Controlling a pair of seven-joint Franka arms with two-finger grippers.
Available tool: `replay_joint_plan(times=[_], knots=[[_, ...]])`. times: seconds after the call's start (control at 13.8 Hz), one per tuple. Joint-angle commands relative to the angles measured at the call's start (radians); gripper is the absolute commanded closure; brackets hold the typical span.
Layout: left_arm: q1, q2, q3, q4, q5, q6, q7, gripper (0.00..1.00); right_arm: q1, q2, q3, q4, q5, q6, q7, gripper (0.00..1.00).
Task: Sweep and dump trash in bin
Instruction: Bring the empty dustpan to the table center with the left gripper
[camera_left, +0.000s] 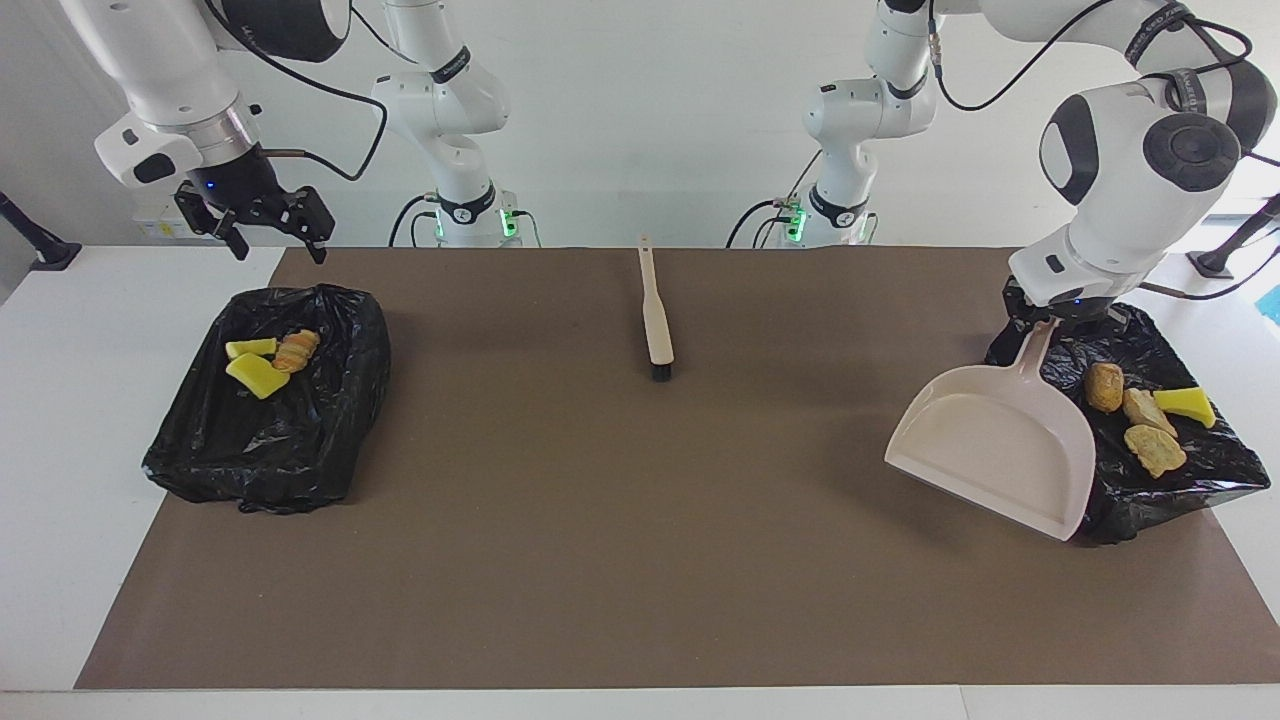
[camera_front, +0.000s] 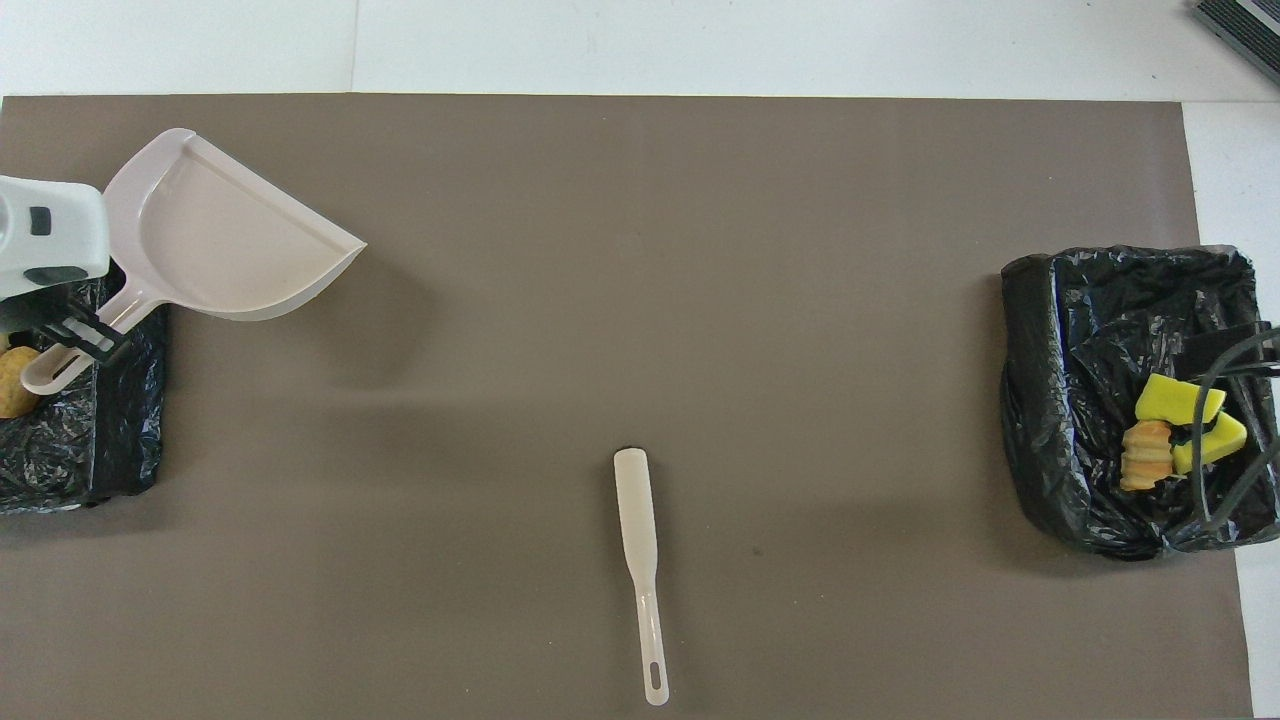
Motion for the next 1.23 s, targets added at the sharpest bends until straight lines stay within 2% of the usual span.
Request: replay_joint_plan(times=[0.0,0.22,0.43,0.58,0.87,1.16], knots=[[-0.077,-0.012,0.014,-0.031,-0.075,0.030,-0.159,1.00,-0.003,-0.006,0.008,0.005,0.008,-0.015,0.007,0.00],[-0.198,0.018,0.014,-0.031,-0.141,0.051,-0.383,1.00,-0.002,-0.006,0.008,0.005,0.008,-0.015,0.007,0.00],[-0.345,0.083,0.014,-0.031,-0.210,0.158,-0.651,1.00,-0.002,-0.006,0.008,0.005,0.008,-0.015,0.007,0.00],[-0.410,0.116,0.014,-0.029,-0.277,0.237,-0.747,1.00,-0.002,-0.006,0.008,0.005,0.008,-0.015,0.007,0.00],[-0.542,0.208,0.014,-0.019,-0.284,0.435,-0.945,1.00,-0.002,-0.006,0.008,0.005,0.008,-0.013,0.007,0.00],[-0.644,0.317,0.014,-0.006,-0.305,0.502,-1.098,1.00,-0.003,-0.006,0.008,0.005,0.008,-0.015,0.007,0.00]])
